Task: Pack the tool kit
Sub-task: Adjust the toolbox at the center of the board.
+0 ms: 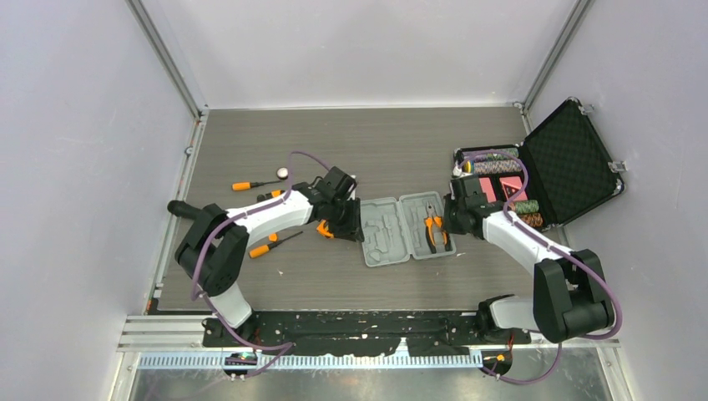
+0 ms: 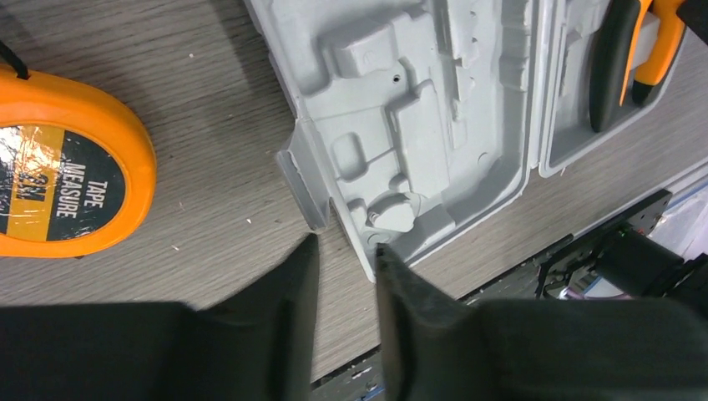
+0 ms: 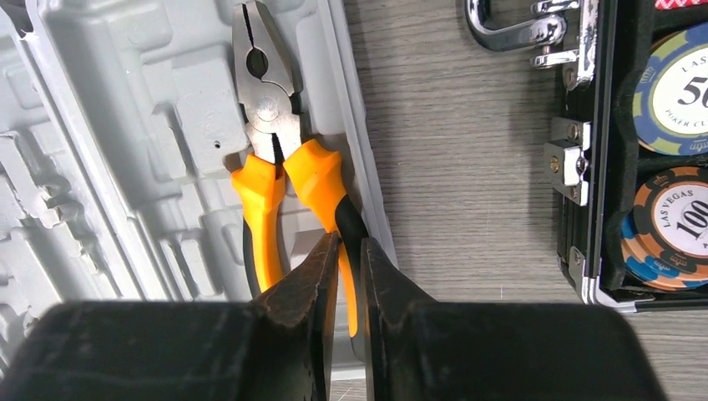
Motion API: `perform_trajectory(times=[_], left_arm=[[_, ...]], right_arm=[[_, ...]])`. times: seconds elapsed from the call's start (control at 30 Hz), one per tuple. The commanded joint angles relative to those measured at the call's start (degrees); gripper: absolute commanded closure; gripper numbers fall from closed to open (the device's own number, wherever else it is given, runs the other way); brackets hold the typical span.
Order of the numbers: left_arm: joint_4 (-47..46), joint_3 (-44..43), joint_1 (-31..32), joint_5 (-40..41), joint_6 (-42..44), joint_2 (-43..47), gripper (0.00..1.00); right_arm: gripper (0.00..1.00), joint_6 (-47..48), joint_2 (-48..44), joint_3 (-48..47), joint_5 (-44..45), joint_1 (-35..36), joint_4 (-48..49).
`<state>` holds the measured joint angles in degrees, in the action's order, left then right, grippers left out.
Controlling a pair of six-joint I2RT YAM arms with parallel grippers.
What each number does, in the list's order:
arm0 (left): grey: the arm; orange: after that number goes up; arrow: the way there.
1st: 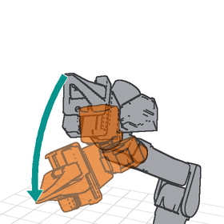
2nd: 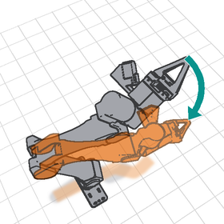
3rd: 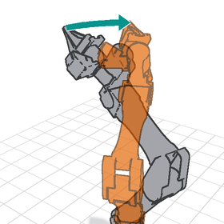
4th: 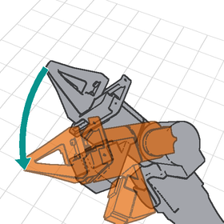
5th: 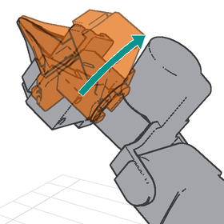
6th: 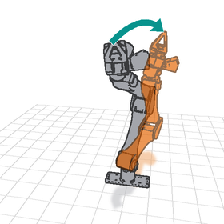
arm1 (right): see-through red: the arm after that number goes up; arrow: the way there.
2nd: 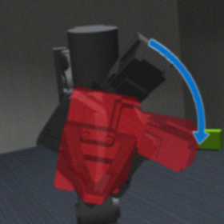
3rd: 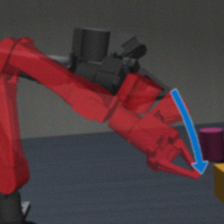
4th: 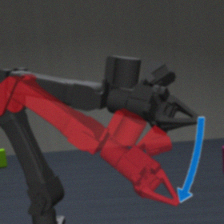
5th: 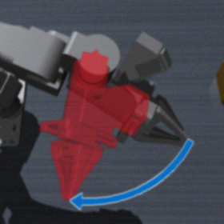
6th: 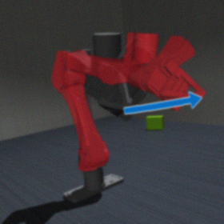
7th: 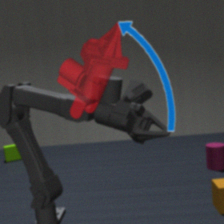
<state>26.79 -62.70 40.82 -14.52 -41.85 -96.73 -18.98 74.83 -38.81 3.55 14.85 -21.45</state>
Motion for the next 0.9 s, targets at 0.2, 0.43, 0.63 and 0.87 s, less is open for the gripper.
perform_trajectory(times=[0.2,0.43,0.63,0.87], left_arm=[[0.8,-4.8,-6.0,1.3,3.7,-1.8,0.95],[2.3,-7.1,-8.4,2.3,6.0,-3.0,0.94],[2.2,-3.0,-7.3,7.0,6.0,3.2,0.57],[5.0,-2.3,-2.0,13.2,6.3,4.5,0.45]], right_arm=[[0.95,-4.6,1.0,5.0,-8.9,1.5,1.1],[0.94,-5.9,-1.9,5.7,-9.0,2.9,1.0],[0.84,-3.1,-7.9,-0.3,-5.1,3.0,-1.8],[0.78,-0.6,-6.1,-6.4,-1.8,5.7,-2.1]])
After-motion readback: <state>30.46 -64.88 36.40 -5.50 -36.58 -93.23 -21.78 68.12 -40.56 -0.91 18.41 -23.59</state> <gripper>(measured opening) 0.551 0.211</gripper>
